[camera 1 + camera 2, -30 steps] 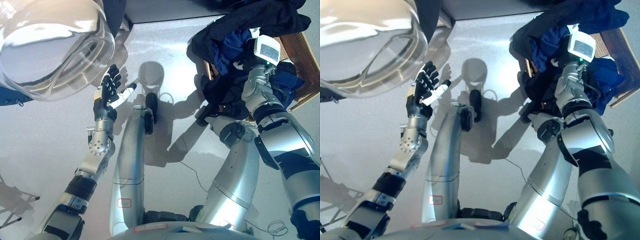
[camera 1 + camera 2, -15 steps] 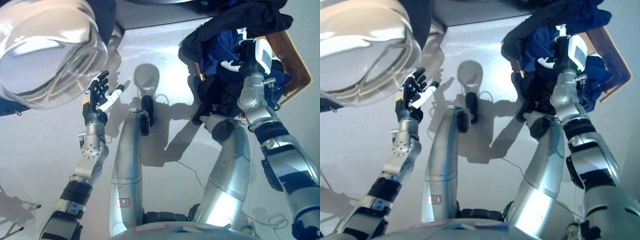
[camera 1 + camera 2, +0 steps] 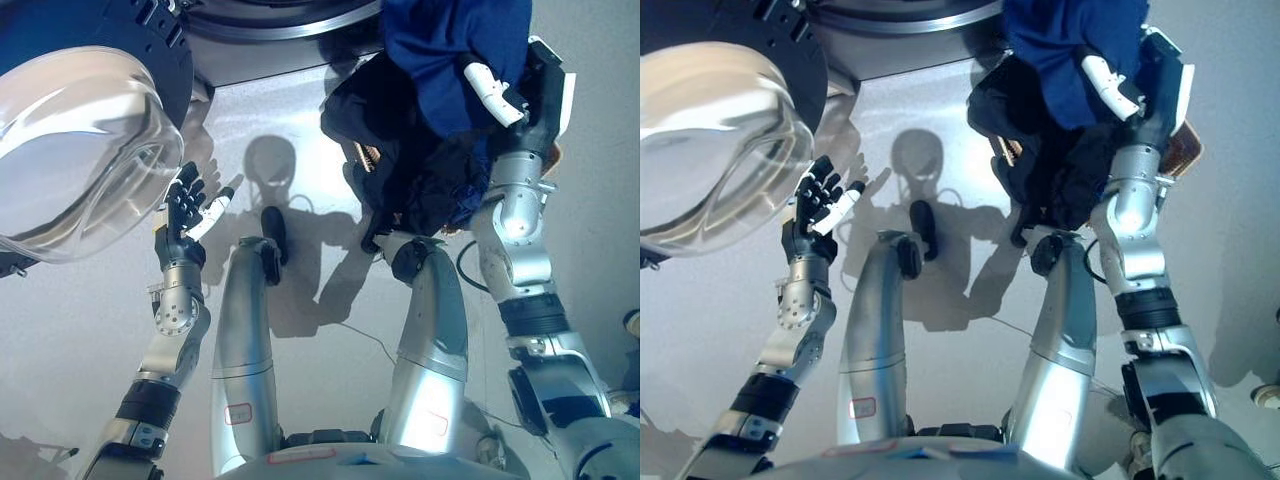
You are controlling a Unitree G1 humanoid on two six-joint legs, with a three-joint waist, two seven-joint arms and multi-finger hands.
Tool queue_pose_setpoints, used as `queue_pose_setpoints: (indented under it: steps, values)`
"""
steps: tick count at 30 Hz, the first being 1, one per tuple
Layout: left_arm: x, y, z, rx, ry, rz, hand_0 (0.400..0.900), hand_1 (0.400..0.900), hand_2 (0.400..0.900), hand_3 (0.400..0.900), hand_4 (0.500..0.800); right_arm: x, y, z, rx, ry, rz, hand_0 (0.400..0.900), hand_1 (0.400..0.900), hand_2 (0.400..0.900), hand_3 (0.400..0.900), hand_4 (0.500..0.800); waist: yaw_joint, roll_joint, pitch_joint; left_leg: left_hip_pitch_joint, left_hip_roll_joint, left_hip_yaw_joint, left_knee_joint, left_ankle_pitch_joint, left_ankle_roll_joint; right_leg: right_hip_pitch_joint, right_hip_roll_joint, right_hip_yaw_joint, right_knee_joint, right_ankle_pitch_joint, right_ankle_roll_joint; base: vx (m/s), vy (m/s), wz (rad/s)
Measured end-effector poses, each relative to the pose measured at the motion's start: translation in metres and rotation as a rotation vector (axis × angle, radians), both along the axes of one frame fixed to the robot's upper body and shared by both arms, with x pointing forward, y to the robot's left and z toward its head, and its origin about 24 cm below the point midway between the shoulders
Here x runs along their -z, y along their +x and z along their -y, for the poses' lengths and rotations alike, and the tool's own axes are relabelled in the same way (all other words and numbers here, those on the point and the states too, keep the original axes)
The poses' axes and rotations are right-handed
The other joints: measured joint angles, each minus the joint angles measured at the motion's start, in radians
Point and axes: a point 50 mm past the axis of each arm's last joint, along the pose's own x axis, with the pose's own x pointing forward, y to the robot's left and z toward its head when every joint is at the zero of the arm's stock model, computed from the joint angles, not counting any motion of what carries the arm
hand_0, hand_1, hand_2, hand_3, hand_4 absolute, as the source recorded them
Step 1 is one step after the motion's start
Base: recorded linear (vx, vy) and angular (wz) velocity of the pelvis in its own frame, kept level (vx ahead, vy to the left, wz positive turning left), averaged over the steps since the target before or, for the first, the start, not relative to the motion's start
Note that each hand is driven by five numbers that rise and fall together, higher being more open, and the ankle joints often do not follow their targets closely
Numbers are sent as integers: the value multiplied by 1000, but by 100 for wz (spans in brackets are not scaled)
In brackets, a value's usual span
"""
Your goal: Put the clothes in the basket into the washing machine.
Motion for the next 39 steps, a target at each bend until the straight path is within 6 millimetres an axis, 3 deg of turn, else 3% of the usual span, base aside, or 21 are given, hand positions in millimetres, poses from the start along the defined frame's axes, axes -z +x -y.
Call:
queue_pose_setpoints:
  steps: [5, 13, 16, 20, 25, 28, 39]
  values:
    - [-1, 2, 2, 28, -19, 6, 900, 900, 900, 900, 800, -42, 24, -41, -121, -95, 47, 400, 400, 400, 400, 500, 28, 0, 0, 8, -1, -9, -16, 12, -14, 12, -1, -13, -1, -1, 3, 32, -40, 9]
    - [-5, 6, 5, 61, -41, 21, 900, 900, 900, 900, 800, -103, 56, -73, -72, -175, 34, 400, 400, 400, 400, 500, 91, 0, 0, 27, -9, -33, -38, 25, -33, 34, -16, -40, 14, -26, -11, 21, -22, 10]
    - [-9, 9, 10, 92, -40, 29, 900, 900, 900, 900, 800, -113, 66, -67, 4, -149, -28, 400, 400, 400, 400, 500, 123, 2, -1, 17, -18, -42, -36, 25, -37, 27, -27, -47, 29, -37, -15, 16, -29, 17]
    - [-15, 15, 19, 153, -10, 45, 900, 900, 900, 900, 800, -116, 74, -44, 113, -95, -123, 400, 400, 400, 400, 500, 167, 4, 0, -14, -39, -44, -30, 32, -42, -7, -56, -47, 64, -51, -15, 11, -37, 24]
    - [-18, 18, 29, 227, 31, 49, 900, 900, 900, 900, 800, -109, 75, 4, 251, -17, -218, 400, 400, 400, 400, 500, 228, 17, 4, -43, -55, -43, 3, 29, -43, -34, -99, -48, 131, -90, -23, 22, -27, 24]
    - [-16, 17, 33, 247, 34, 40, 900, 900, 900, 900, 800, -121, 67, 31, 309, 44, -192, 400, 400, 400, 400, 500, 254, 45, 3, -70, -75, -50, 31, 24, -41, -61, -124, -37, 178, -119, -29, 31, -23, 22]
    - [-13, 15, 32, 255, 41, 29, 900, 900, 900, 900, 800, -131, 61, 44, 266, 241, -138, 400, 400, 400, 400, 500, 259, 62, -2, -116, -90, -60, 77, 22, -46, -109, -125, -5, 232, -132, -30, 32, -22, 8]
